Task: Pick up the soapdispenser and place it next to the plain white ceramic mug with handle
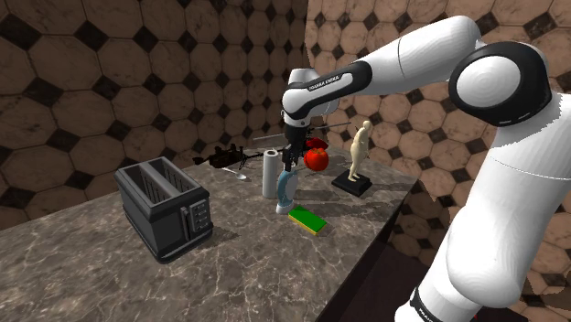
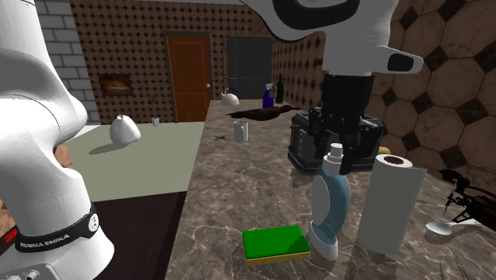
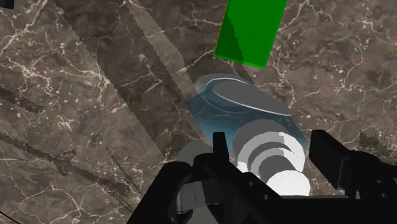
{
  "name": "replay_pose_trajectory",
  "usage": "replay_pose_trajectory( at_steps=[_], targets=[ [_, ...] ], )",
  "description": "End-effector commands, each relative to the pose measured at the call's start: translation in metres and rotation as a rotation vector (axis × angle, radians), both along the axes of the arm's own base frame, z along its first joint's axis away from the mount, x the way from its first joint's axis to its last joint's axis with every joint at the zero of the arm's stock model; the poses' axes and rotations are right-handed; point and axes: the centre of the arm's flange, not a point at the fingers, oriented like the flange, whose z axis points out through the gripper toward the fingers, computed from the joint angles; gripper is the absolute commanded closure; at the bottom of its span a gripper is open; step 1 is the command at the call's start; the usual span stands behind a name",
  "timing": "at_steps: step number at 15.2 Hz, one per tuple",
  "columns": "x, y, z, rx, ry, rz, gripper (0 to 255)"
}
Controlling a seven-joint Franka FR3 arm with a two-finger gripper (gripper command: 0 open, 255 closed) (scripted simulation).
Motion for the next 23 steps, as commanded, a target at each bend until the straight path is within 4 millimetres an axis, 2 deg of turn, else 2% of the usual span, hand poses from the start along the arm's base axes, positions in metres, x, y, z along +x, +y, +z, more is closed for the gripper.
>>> replay_pose_trajectory(
  at_steps=[1, 9, 23],
  targets=[
    [0.000, 0.000, 0.000, 0.000, 0.000, 0.000, 255],
    [0.000, 0.000, 0.000, 0.000, 0.000, 0.000, 255],
    [0.000, 0.000, 0.074, 0.000, 0.000, 0.000, 255]
  ],
)
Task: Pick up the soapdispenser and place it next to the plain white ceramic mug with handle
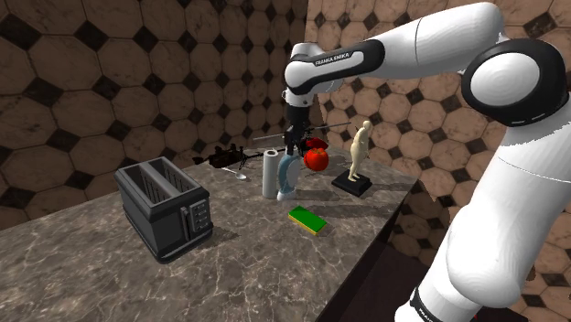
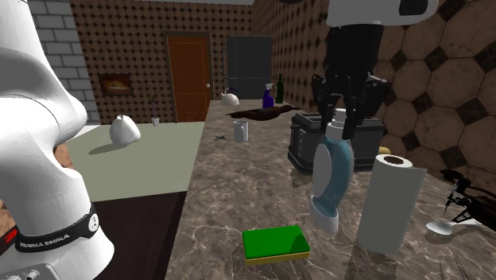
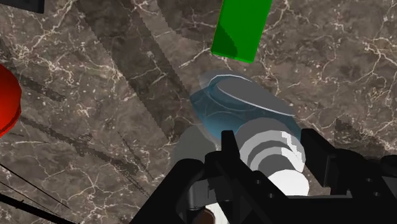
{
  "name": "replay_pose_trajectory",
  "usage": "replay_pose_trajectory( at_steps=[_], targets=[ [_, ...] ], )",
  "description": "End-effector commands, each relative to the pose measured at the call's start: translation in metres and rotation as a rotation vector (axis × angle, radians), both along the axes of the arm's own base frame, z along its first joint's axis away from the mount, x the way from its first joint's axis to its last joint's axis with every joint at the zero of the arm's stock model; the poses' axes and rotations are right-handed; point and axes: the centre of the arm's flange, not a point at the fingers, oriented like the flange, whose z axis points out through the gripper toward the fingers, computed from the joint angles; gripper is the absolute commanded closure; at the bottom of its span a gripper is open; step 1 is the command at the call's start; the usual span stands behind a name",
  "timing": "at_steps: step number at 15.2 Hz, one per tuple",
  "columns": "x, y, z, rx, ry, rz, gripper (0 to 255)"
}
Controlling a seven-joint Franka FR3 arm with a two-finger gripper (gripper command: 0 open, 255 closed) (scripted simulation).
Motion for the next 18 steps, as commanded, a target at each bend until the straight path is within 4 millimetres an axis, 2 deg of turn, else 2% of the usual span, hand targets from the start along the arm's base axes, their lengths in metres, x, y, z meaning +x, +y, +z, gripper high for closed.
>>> replay_pose_trajectory(
  at_steps=[1, 18],
  targets=[
    [0.001, -0.001, 0.011, 0.000, 0.000, 0.000, 255],
    [0.001, -0.001, 0.101, 0.000, 0.000, 0.000, 255]
  ],
)
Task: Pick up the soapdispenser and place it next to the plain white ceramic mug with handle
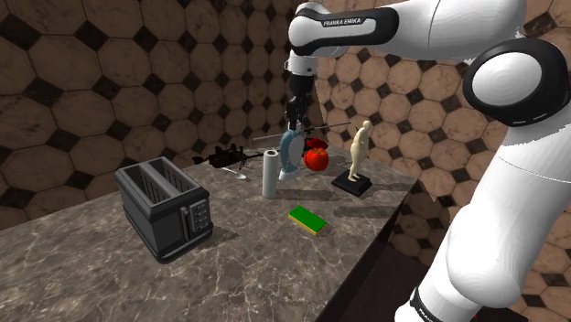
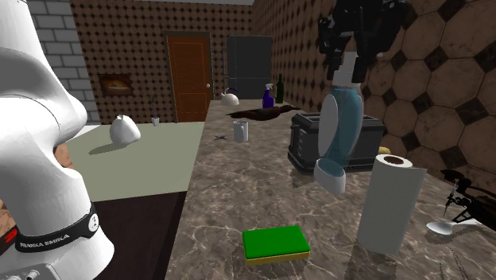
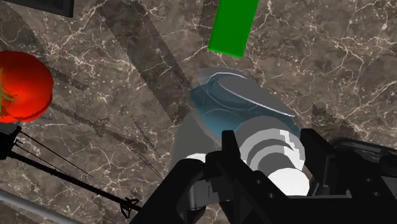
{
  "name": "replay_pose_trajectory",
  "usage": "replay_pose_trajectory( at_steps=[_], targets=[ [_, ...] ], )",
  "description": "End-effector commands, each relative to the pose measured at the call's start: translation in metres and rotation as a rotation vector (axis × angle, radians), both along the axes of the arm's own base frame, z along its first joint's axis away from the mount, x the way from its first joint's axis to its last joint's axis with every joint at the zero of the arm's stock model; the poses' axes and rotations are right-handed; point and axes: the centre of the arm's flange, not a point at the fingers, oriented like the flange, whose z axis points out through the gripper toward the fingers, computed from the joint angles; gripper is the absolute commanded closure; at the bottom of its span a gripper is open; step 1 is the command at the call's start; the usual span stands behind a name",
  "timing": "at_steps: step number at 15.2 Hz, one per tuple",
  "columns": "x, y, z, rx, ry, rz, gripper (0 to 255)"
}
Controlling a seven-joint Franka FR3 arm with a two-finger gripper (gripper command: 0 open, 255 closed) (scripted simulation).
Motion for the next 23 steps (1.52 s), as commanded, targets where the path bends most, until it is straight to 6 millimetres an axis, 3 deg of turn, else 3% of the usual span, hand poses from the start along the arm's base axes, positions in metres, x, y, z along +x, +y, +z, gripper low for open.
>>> replay_pose_trajectory(
  at_steps=[1, 23],
  targets=[
    [0.000, -0.001, 0.011, 0.000, 0.000, 0.000, 255],
    [0.000, -0.001, 0.127, 0.000, 0.000, 0.000, 255]
  ],
)
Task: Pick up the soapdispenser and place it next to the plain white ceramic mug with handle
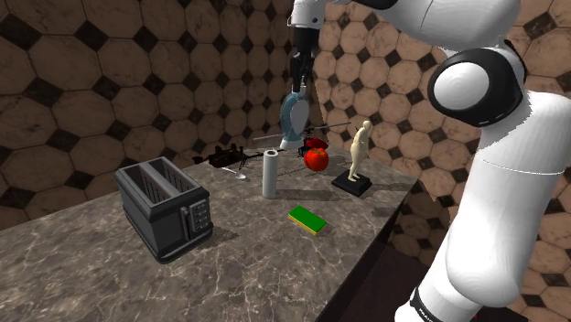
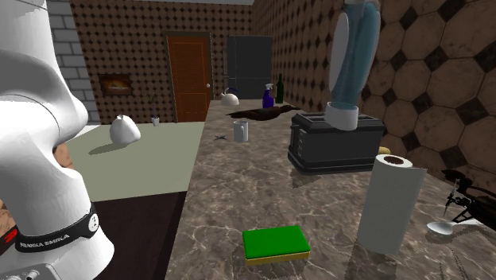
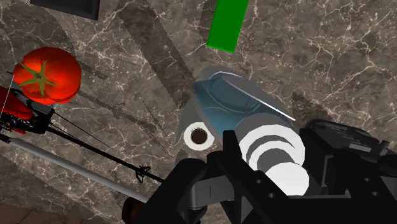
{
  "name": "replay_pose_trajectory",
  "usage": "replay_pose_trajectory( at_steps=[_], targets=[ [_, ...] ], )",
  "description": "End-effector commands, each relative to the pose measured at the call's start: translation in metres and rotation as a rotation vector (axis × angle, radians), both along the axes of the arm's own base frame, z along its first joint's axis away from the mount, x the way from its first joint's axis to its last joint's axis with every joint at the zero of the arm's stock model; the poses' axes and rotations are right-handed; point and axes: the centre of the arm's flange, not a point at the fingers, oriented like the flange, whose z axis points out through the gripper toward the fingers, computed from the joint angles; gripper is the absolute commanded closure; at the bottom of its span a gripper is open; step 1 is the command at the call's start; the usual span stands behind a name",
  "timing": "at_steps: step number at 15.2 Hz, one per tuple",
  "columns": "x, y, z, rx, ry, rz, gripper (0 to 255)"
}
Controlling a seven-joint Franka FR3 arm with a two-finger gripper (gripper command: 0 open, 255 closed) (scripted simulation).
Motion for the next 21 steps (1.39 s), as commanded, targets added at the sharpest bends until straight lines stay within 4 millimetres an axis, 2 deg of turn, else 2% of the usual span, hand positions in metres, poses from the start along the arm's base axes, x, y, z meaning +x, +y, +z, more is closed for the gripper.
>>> replay_pose_trajectory(
  at_steps=[1, 5, 21],
  targets=[
    [-0.001, 0.000, 0.010, 0.000, 0.000, 0.000, 255],
    [-0.001, 0.000, 0.028, 0.000, 0.000, 0.000, 255],
    [-0.054, 0.205, 0.029, 0.000, 0.000, 0.000, 255]
  ],
)
